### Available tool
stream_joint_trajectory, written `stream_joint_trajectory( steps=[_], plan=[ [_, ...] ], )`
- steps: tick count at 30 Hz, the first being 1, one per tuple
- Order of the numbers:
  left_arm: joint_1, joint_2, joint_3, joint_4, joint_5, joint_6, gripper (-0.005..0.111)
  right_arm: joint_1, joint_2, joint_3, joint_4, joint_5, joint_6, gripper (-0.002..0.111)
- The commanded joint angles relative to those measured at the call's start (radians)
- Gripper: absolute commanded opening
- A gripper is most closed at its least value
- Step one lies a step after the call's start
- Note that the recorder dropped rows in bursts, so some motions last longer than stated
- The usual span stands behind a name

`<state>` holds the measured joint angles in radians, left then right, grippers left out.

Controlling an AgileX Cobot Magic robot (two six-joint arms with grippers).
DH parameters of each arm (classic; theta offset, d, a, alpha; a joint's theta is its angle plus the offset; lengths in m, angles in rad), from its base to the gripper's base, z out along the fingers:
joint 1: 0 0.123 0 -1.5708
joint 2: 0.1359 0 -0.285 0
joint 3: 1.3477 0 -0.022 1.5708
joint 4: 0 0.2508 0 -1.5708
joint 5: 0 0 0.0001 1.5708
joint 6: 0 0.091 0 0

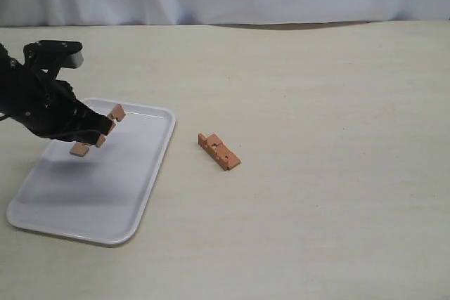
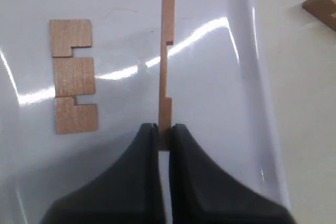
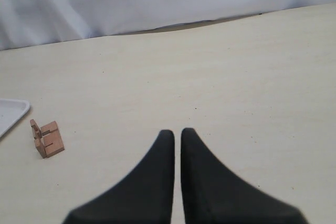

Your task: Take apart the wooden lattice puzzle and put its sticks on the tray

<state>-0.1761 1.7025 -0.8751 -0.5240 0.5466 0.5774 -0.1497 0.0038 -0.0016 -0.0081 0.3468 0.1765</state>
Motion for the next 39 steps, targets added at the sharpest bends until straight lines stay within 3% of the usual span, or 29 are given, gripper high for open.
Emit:
stream_joint_trajectory(
  steps=[1,7,13,17,20,24,29,33,39],
  plan=[
    [0.0,-0.003,0.013,-0.011,-0.043,0.005,0.002,-0.002,-0.004,0.002,0.0,-0.004,0.003,0.004],
    [0.0,0.02,0.013,-0.011,-0.071,0.005,0.037,-0.002,-0.004,0.002,0.0,-0.004,0.003,0.004],
    [0.0,0.02,-0.024,-0.047,-0.036,0.005,0.056,-0.002,-0.004,0.002,0.0,-0.004,0.003,0.004],
    [-0.022,0.02,-0.127,-0.186,0.128,0.001,0.053,-0.002,-0.004,0.002,0.0,-0.004,0.003,0.004],
    [-0.12,0.02,-0.189,-0.129,0.182,-0.004,0.048,-0.002,-0.004,0.002,0.0,-0.004,0.003,0.004],
    [-0.28,0.02,-0.228,0.046,0.085,-0.095,0.048,-0.002,-0.004,0.002,0.0,-0.004,0.003,0.004],
    [-0.454,0.05,-0.275,0.391,-0.034,-0.434,0.049,-0.002,-0.004,0.002,0.0,-0.004,0.003,0.004],
    [-0.507,0.122,-0.349,0.511,0.032,-0.585,0.049,-0.002,-0.004,0.002,0.0,-0.004,0.003,0.004],
    [-0.522,0.236,-0.44,0.514,0.135,-0.611,0.049,-0.002,-0.004,0.002,0.0,-0.004,0.003,0.004]
  ],
)
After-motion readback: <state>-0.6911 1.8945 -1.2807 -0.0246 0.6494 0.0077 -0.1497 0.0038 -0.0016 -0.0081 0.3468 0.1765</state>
